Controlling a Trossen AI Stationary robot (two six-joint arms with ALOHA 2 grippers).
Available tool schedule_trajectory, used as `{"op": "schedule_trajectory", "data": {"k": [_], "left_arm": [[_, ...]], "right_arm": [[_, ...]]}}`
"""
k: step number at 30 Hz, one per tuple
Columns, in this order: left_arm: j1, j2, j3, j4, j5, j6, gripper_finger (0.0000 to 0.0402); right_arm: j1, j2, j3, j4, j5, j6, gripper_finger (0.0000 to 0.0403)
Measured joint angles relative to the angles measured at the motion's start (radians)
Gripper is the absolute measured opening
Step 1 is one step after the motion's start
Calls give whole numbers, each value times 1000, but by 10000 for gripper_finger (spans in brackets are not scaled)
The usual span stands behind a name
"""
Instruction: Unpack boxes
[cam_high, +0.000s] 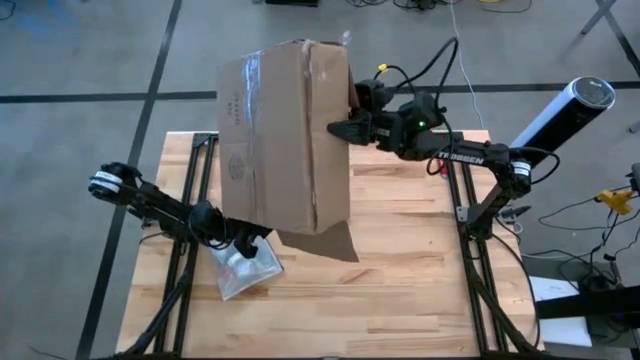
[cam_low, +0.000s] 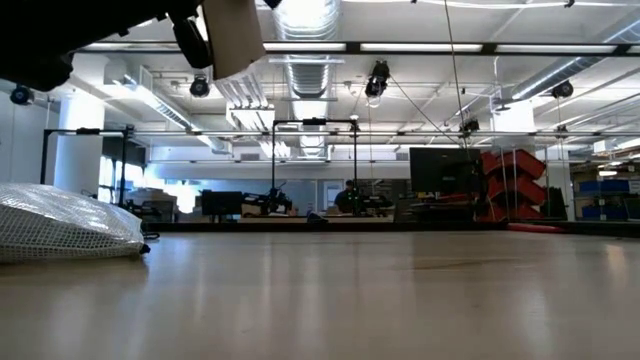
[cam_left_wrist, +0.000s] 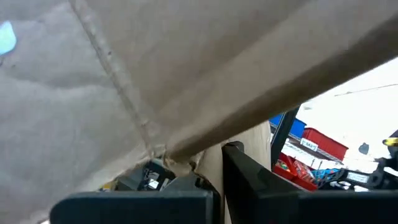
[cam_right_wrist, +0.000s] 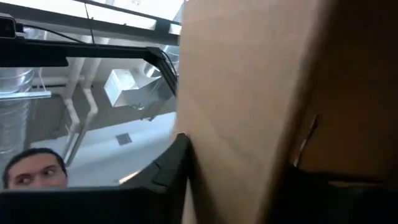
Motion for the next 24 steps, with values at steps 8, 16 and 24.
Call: {"op": "schedule_trajectory", "data": {"k": [8, 16, 24], "left_arm": [[-11, -6, -1, -22, 9, -37, 0], [-25, -8, -3, -160, 19, -142, 0], [-34, -11, -3, -183, 29, -247, 1]], "right_arm": [[-146, -8, 0, 3, -163, 54, 193], [-276, -15, 0, 2, -190, 59, 194], [-374, -44, 2, -263, -233, -92, 195]]}}
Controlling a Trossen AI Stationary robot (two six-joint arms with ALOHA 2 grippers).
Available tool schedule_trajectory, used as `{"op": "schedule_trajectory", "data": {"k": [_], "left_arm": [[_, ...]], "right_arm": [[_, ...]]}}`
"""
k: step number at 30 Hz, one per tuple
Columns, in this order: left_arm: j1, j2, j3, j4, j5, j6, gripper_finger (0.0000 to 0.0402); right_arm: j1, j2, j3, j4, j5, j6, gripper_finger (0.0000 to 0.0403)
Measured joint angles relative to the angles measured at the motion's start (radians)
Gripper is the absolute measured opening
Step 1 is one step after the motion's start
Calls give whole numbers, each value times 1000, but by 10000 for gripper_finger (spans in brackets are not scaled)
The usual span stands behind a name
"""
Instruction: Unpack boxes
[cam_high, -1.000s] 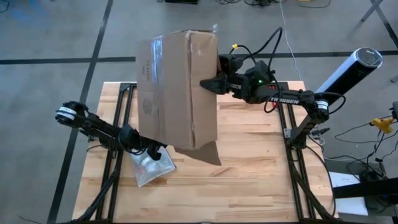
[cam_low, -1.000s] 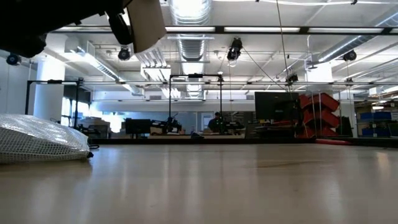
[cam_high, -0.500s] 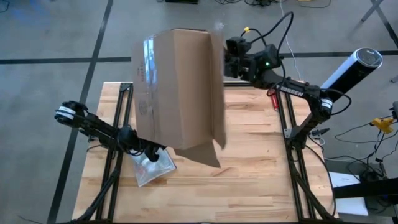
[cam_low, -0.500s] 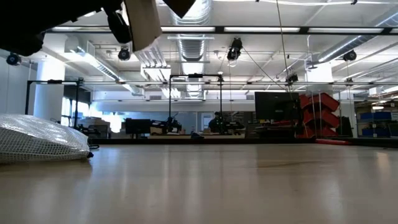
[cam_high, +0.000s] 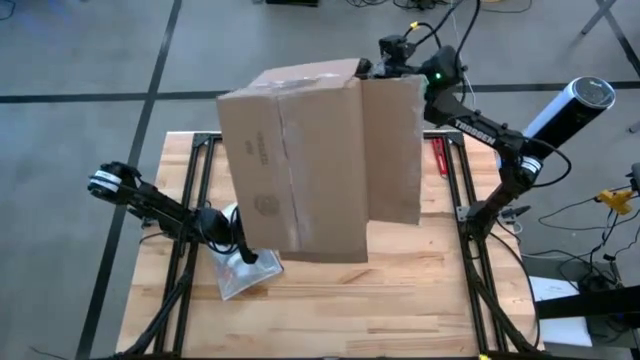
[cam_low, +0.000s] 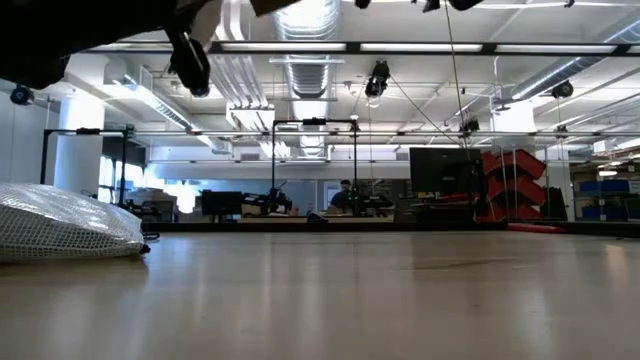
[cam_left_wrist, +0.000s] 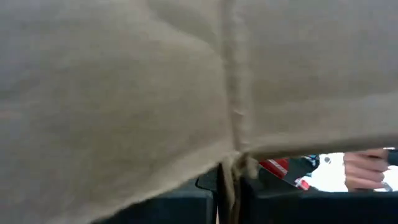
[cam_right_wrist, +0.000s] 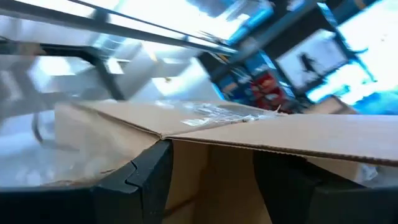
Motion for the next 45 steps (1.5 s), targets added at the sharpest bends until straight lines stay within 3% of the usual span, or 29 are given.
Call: {"op": "schedule_trajectory", "data": {"k": [15, 26, 31, 40, 45], "left_arm": [[-36, 0, 0, -116, 63, -229, 0], [-84, 1, -5, -201, 101, -288, 0], [-82, 1, -5, -236, 80, -316, 0], [-82, 1, -6, -465, 82, -479, 0], [-82, 1, -6, -518, 87, -571, 0]], "right_arm": [[-156, -28, 0, -529, -7, -406, 195], [-252, -30, 2, -603, 1, -457, 194], [-207, -32, 2, -705, -39, -506, 194], [-28, -31, 2, -1231, -26, -851, 193], [93, -30, 1, -1363, 4, -965, 178]]}}
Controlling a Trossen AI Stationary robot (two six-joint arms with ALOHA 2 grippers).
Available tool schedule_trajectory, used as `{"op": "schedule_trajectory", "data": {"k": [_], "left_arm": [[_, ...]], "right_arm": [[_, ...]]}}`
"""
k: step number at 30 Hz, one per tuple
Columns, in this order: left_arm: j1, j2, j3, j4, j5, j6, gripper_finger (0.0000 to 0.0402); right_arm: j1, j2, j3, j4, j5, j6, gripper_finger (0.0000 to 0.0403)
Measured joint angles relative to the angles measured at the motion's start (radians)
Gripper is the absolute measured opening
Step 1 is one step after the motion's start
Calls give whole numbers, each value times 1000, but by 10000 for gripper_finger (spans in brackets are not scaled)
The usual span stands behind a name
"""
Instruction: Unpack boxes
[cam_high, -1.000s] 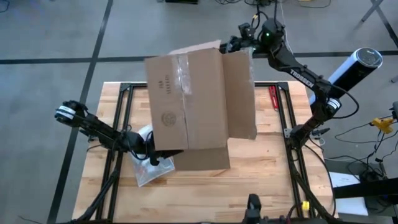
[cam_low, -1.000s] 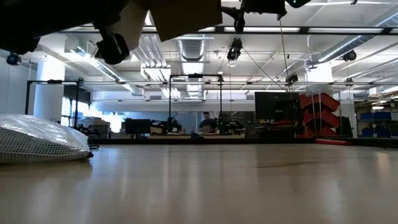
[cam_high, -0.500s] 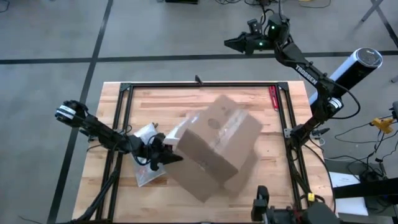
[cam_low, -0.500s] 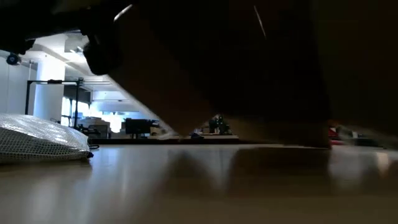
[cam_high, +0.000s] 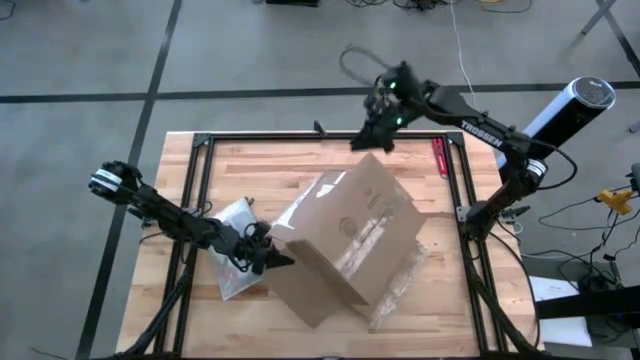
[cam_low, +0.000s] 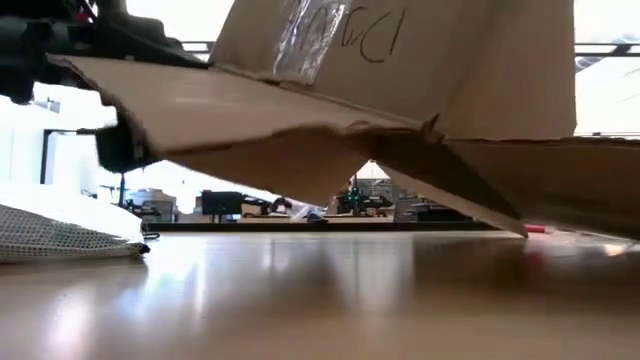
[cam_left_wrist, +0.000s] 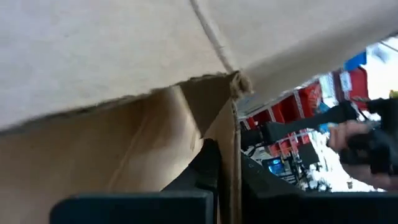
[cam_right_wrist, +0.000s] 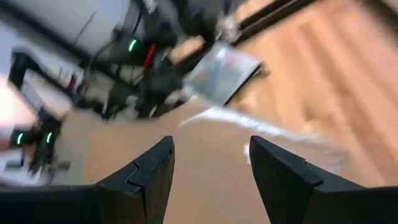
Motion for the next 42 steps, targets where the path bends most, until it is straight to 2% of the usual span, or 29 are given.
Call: {"op": "schedule_trajectory", "data": {"k": [8, 16, 19, 23, 26, 33, 42], "left_arm": [[2, 0, 0, -185, -28, -226, 0], [2, -1, 0, -196, -104, -293, 0], [4, -1, 0, -195, -115, -298, 0], [6, -2, 0, -188, -131, -313, 0], [6, -3, 3, -186, -129, -295, 0], [7, -28, 22, -145, -46, -216, 25], [8, -48, 27, -144, 176, -207, 135]], "right_arm": [[170, 0, -18, -40, 79, -92, 128], [235, 0, -192, -27, 81, -128, 42], [235, 0, -283, 28, 88, -143, 8], [231, 0, -415, 166, 155, -102, 8], [224, 6, -497, 262, 148, -58, 4], [226, 5, -586, 366, 137, -22, 2], [220, 9, -589, 348, 160, -70, 2]]}}
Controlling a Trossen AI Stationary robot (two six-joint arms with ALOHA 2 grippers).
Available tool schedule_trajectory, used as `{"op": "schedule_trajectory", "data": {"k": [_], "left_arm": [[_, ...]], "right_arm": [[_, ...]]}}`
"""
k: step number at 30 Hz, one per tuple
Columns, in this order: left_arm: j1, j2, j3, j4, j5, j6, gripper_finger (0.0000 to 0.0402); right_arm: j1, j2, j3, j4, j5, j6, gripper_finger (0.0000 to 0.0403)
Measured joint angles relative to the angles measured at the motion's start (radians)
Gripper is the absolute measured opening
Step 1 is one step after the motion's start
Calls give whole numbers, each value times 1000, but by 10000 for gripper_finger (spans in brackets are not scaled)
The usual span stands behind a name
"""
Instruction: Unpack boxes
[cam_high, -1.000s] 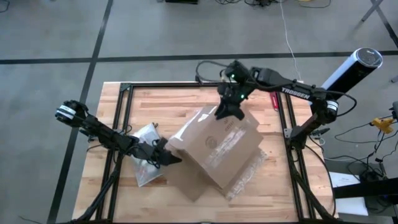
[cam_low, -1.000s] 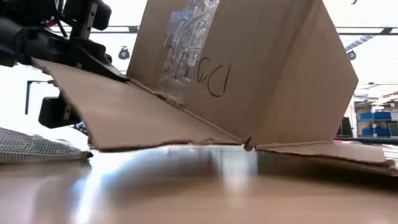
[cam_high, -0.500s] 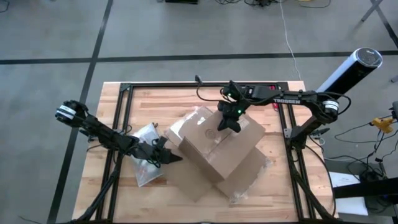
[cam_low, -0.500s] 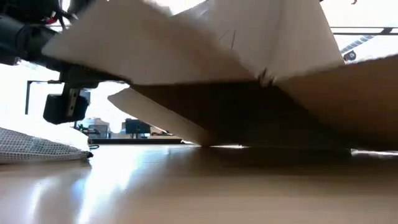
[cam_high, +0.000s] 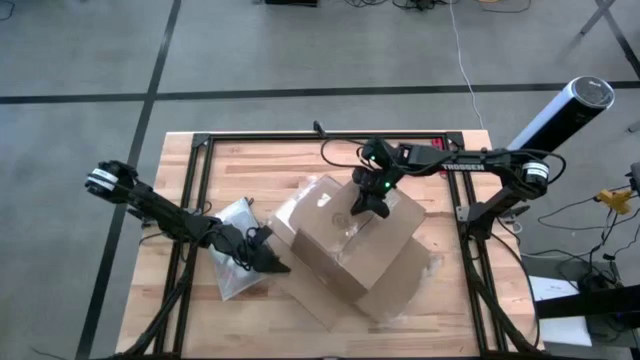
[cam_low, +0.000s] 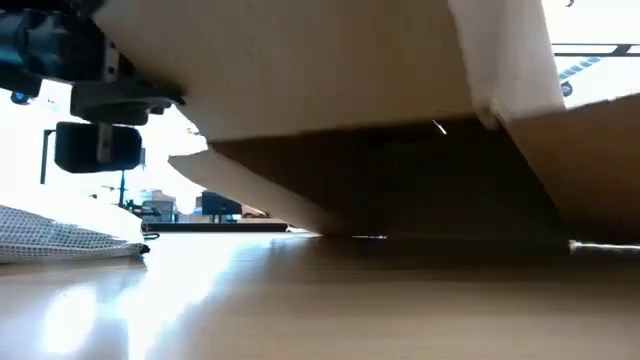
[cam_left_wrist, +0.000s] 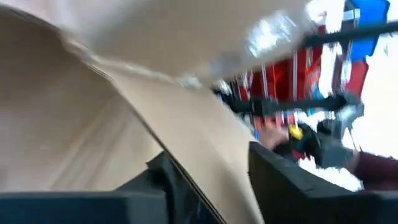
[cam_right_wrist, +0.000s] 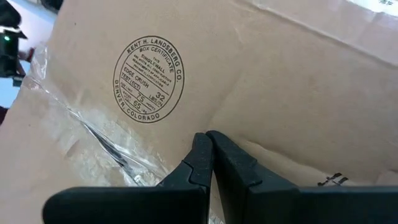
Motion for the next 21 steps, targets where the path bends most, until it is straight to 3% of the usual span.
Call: {"op": "schedule_trajectory", "data": {"k": [8, 11, 15, 21], "left_arm": [[1, 3, -2, -101, 170, 56, 226], [13, -2, -3, -94, 148, 56, 253], [62, -7, 11, 11, 37, 91, 278], [172, -8, 105, -13, -3, 341, 285]], "right_arm": [[-4, -7, -2, -98, 40, -59, 2], [1, -7, -2, -96, 48, -57, 2], [7, -7, -6, -34, 46, -14, 2], [8, -2, -7, 47, 36, 47, 2]]}}
